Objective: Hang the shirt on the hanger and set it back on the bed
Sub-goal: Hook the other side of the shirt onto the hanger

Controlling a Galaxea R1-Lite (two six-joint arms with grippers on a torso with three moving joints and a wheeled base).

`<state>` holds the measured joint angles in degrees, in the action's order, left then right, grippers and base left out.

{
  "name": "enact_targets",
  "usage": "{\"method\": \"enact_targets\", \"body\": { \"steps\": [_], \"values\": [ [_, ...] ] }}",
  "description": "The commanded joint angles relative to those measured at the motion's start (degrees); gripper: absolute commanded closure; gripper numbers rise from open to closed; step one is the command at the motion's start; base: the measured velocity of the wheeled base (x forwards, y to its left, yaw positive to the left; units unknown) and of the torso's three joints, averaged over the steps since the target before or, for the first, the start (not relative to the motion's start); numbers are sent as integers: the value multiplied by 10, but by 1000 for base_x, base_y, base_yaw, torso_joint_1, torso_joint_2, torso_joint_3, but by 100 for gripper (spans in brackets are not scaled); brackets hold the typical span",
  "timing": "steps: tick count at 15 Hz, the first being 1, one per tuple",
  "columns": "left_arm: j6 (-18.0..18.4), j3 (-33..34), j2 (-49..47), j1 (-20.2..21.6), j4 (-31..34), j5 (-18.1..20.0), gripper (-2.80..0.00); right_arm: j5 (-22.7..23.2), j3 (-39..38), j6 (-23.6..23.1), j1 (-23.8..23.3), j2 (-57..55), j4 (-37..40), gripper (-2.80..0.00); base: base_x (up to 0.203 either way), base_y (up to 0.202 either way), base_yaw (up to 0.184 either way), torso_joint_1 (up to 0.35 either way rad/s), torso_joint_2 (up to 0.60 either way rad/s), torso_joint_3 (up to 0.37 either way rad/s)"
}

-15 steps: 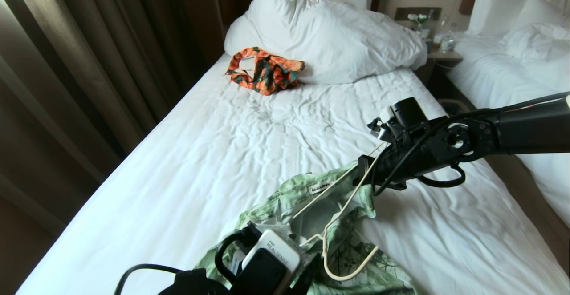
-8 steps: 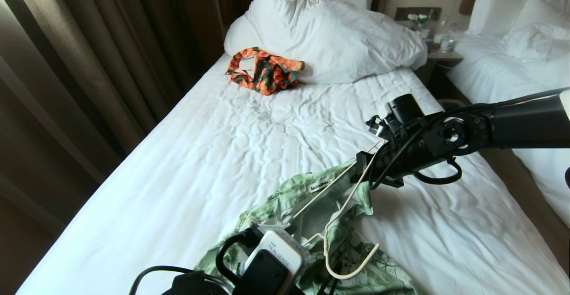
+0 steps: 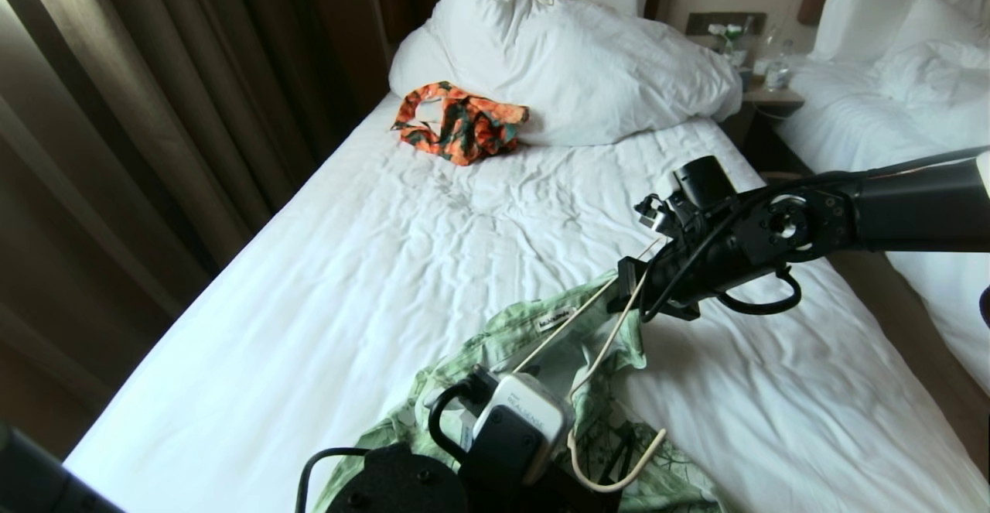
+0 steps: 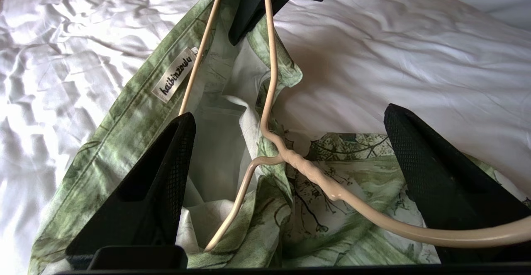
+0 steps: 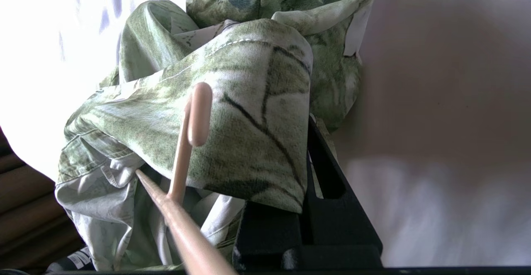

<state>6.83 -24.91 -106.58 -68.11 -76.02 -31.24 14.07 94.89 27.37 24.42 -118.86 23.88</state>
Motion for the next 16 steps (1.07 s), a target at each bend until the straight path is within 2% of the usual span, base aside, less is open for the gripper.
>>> {"method": "enact_targets", "body": {
  "steps": [1,4,11,14,16],
  "values": [
    [0,0,-8,1,-4,-2,0,10,1,1,0,-1,1,0,0,0,0,0,0,0],
    [1,1,-4,7,-4,-2,0,10,1,1,0,-1,2,0,0,0,0,0,0,0],
    [17,-2,75,61,20,6,0,11,1,1,0,4,0,0,0,0,0,0,0,0],
    [17,-15,152,76,83,18,0,10,6,1,-1,13,-1,0,0,0,0,0,0,0],
    [15,-32,205,79,171,23,0,10,11,1,-2,18,0,0,0,0,0,0,0,0]
  ]
}}
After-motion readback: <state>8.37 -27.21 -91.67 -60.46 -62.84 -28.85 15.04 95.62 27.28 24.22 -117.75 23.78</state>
